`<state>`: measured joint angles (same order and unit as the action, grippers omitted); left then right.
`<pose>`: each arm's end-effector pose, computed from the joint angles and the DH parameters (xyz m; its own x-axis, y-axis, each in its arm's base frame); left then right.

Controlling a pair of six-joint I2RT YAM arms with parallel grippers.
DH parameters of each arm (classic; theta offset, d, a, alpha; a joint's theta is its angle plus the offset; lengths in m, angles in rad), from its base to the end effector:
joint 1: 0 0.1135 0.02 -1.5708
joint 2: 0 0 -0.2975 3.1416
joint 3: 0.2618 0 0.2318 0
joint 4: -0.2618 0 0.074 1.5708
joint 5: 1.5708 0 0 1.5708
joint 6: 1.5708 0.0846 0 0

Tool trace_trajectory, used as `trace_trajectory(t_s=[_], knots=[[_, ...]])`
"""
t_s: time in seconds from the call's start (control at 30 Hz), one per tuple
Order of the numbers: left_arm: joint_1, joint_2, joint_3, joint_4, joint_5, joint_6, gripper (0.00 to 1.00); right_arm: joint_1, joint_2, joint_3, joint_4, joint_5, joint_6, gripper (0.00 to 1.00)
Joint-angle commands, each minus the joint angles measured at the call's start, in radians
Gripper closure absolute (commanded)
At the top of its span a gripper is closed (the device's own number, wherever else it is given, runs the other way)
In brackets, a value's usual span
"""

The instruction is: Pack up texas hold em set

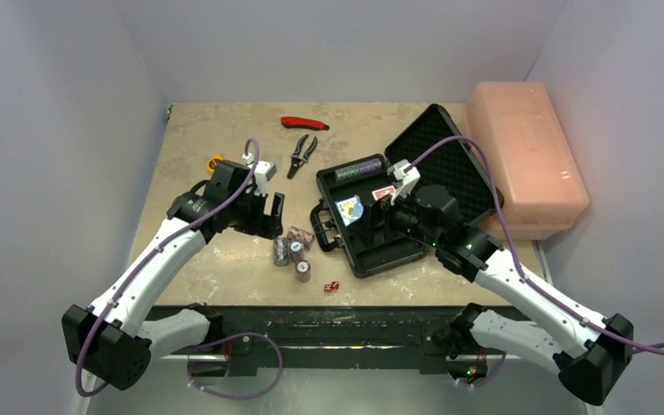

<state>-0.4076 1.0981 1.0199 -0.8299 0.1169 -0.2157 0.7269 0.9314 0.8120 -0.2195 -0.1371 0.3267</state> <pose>0.1886 -0.0922 0.2961 -0.8053 0.1162 -0.5813 0.2940 0.9298 -0.2215 0.1573 0.1553 0.3327 -0.4775 0.0008 -0.8787 -0.6350 0.6909 0.3457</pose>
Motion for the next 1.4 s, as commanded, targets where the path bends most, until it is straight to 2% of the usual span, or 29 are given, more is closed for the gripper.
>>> trace_trajectory(t_s=[0.0,0.17,0.33,0.6,1.2,1.37], knots=[[-0.045,0.035,0.056,-0.032,-0.034,0.017,0.18,0.007,0.011,-0.021,0.018,0.112,0.076,0.01],[-0.084,0.061,0.065,-0.053,-0.079,-0.017,0.18,0.008,-0.010,-0.056,0.035,0.177,0.123,0.01],[-0.165,0.100,0.082,-0.088,-0.168,-0.153,0.18,0.008,-0.027,-0.054,0.008,0.234,0.133,0.01],[-0.273,0.201,0.073,-0.020,-0.271,-0.312,0.19,0.007,-0.069,-0.062,-0.044,0.305,0.162,0.01],[-0.355,0.397,0.140,0.014,-0.341,-0.395,0.32,0.007,-0.078,-0.085,-0.062,0.324,0.163,0.01],[-0.365,0.427,0.146,0.006,-0.357,-0.410,0.39,0.005,-0.072,-0.083,-0.064,0.327,0.160,0.01]])
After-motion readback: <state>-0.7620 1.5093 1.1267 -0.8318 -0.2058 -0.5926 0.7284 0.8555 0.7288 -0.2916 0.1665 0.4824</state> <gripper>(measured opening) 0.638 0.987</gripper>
